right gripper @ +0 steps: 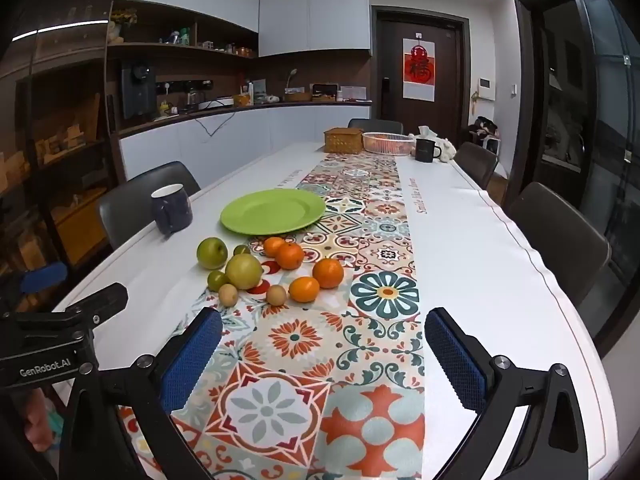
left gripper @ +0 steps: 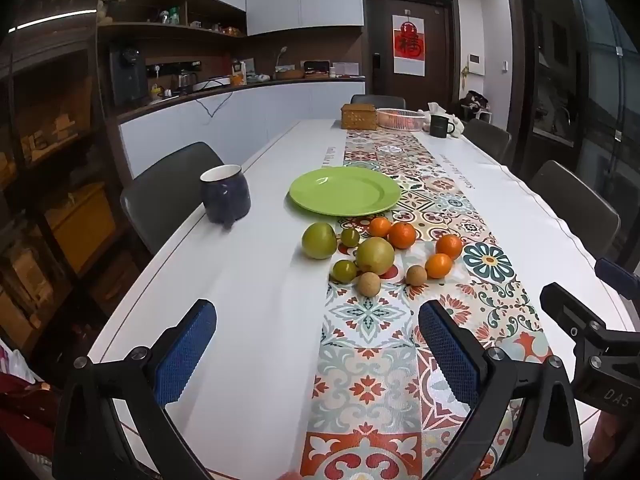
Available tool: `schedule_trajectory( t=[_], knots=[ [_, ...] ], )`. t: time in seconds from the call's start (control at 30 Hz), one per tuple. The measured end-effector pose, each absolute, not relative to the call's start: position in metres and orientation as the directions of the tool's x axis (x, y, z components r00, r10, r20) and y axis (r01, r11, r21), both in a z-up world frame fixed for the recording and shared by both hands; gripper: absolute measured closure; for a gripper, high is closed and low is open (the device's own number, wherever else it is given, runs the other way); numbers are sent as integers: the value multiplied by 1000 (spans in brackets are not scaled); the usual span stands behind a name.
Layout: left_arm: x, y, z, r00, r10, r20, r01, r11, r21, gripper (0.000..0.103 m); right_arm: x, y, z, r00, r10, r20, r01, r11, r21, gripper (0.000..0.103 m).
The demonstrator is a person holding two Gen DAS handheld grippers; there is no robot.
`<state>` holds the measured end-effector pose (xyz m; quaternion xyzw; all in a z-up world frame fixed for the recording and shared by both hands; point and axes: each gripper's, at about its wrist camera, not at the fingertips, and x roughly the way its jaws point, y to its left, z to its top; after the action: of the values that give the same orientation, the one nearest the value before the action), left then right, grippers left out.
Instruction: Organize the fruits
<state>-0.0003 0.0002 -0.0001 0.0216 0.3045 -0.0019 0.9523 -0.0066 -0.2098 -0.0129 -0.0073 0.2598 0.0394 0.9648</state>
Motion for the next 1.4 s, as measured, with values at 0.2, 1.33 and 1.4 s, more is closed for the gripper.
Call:
schedule_trajectory(
  t=[0.2,1.33,1.4],
  knots=[
    [0,2,0,814,3,-581,17,999,29,0,-8,-208,-13,859,77,-507,-83,997,12,1],
    [-4,2,7,827,10,-562,11,999,33,0,-8,-206,-11,859,81,-506,-88,996,9,1],
    [-3,2,8,827,8,-562,12,999,32,0,-8,-206,-11,859,82,-506,-89,996,10,1]
  ],
)
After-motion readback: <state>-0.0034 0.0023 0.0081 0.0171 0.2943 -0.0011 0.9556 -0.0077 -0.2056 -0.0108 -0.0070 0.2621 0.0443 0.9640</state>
